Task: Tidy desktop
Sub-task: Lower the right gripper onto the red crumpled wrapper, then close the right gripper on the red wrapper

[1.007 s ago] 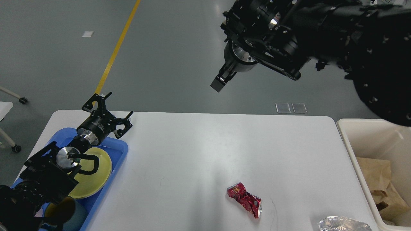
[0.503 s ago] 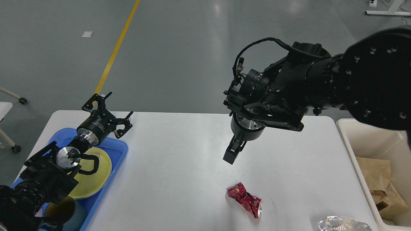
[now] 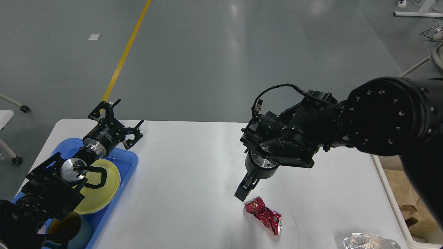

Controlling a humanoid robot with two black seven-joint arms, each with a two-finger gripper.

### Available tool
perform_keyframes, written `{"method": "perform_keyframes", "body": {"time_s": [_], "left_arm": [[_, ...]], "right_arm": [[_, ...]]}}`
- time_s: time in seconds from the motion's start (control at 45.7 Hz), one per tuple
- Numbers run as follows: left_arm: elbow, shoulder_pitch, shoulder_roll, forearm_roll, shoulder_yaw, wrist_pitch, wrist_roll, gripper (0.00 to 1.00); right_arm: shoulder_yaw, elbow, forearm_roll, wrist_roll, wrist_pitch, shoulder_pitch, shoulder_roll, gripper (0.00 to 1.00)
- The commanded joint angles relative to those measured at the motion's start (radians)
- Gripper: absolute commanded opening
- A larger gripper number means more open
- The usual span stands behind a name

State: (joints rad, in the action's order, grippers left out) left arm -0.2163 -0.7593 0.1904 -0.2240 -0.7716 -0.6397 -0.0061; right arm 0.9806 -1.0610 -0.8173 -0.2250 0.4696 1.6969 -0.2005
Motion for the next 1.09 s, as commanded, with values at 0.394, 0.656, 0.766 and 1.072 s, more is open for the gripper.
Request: {"method": "perform_keyframes", "body": {"time_s": [0.394,0.656,0.766,1.072], "left_arm": [[0.000,0.000,0.000,0.000,0.000,0.000,0.000,0.96],[0.000,0.000,0.000,0.000,0.000,0.000,0.000,0.96],[0.000,0.000,0.000,0.000,0.000,0.000,0.000,0.96],[0.000,0.000,0.000,0.000,0.000,0.000,0.000,0.96]], "right_arm": [[0.006,0.167,0.001,0.038,-0.005,-0.209,-0.002,1.00],[0.003,0.158,0.004,0.076,0.000,-0.233,-0.008,1.00],[0.003,0.159,0.006,0.093,0.000,-0.263,-0.008,1.00],[0.006,0.171,0.004,0.098,-0.009,-0.301,-0.007,1.00]]}}
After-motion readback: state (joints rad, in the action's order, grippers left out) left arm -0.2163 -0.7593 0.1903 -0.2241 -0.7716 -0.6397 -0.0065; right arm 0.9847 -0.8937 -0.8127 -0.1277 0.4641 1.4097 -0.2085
